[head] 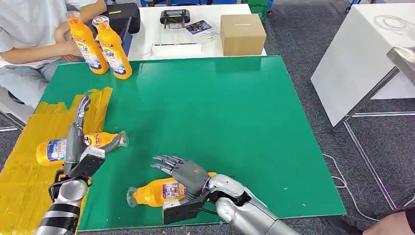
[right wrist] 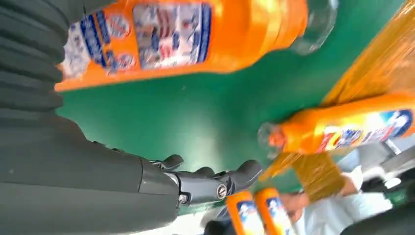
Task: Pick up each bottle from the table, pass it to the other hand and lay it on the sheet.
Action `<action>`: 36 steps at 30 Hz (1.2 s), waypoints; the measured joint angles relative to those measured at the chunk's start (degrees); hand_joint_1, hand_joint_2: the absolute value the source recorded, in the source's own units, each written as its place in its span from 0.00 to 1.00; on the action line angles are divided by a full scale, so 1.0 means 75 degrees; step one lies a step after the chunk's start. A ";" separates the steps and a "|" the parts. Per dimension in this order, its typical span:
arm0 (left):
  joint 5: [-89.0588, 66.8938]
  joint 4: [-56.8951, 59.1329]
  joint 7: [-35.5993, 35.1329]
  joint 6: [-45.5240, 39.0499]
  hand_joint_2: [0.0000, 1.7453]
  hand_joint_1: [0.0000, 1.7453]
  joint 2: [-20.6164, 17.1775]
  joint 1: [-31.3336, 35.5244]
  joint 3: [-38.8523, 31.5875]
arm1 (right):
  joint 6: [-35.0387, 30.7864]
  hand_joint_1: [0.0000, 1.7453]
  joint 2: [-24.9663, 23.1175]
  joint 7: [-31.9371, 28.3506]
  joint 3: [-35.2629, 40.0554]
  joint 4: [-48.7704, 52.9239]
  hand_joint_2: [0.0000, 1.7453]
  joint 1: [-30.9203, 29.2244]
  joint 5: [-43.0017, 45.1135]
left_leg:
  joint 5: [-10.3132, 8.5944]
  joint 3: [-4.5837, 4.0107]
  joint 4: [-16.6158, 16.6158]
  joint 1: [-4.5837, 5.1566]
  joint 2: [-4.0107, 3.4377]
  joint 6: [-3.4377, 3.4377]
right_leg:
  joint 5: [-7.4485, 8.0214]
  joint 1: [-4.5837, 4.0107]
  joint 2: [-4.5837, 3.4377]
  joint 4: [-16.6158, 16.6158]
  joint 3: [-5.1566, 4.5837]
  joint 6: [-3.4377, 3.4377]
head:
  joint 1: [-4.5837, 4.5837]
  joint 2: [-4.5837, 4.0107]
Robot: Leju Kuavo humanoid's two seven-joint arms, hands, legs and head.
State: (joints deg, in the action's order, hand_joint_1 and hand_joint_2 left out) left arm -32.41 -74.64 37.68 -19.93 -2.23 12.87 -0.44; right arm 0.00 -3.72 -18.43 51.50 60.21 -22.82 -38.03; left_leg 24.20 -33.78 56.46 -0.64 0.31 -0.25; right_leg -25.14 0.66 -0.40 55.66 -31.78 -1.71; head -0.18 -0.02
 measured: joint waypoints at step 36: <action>0.0108 0.0178 -0.0160 -0.0131 1.00 0.00 0.0096 -0.0083 0.0282 | -0.0668 0.00 0.0638 0.1152 0.0460 -0.0248 1.00 -0.0095 -0.1123 | 0.0000 0.0001 0.0000 0.0000 -0.0002 0.0000 | 0.0000 0.0001 0.0000 -0.0001 0.0001 0.0000 | 0.0000 0.0000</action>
State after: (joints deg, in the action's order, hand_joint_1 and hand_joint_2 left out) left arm -31.61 -73.31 36.48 -20.92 -1.51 12.25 1.68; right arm -5.01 1.07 -9.79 54.95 58.36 -23.53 -46.45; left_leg 24.20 -33.77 56.47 -0.64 0.30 -0.25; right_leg -25.14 0.66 -0.40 55.66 -31.78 -1.71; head -0.17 -0.02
